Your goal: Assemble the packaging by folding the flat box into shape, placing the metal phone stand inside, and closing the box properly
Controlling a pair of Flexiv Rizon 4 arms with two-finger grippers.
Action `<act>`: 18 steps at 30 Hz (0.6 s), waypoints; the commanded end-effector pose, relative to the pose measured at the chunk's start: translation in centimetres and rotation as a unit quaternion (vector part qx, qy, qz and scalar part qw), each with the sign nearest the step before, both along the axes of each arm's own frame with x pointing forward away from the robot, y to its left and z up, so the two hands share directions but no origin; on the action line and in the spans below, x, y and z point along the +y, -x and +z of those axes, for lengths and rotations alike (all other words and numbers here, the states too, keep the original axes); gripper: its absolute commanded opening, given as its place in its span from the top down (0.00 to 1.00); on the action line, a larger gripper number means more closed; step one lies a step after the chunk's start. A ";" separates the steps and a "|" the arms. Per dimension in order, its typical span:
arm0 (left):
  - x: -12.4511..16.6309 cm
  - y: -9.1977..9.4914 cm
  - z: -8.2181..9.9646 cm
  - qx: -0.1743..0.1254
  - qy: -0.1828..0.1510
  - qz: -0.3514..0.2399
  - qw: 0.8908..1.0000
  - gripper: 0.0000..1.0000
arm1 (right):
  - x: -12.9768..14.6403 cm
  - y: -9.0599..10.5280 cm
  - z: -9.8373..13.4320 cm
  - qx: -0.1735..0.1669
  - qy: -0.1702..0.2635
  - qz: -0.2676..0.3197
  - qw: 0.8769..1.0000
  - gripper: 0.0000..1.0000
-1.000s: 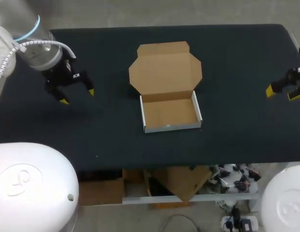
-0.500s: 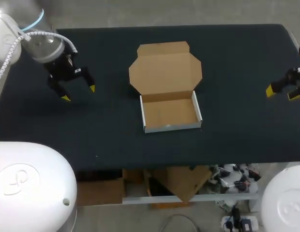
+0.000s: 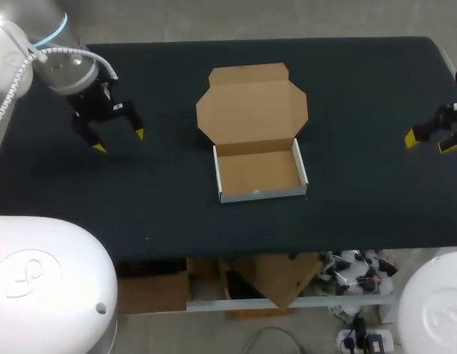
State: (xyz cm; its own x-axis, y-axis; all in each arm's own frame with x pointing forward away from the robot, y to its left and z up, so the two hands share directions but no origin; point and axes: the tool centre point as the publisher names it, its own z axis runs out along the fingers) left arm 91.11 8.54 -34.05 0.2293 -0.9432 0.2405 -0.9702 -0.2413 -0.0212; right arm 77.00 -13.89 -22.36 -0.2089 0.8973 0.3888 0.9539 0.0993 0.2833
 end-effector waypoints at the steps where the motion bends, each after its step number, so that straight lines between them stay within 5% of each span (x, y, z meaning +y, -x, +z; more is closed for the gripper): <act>1: 0.5 -0.2 0.2 -0.017 -0.012 0.008 1.000 0.00 | -0.1 0.1 0.2 0.001 0.000 0.001 1.000 0.00; 18: 7.2 -4.1 -1.2 -0.029 -0.038 0.003 0.999 0.00 | -0.1 0.1 0.2 0.001 0.000 0.001 1.000 0.00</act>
State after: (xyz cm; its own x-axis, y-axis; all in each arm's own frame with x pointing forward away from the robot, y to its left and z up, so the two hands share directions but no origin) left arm 94.22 14.93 -34.80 0.2263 -0.9574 0.1794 -0.9611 -0.2494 -0.1185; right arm 77.01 -13.90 -22.38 -0.2089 0.8976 0.3882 0.9539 0.0994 0.2833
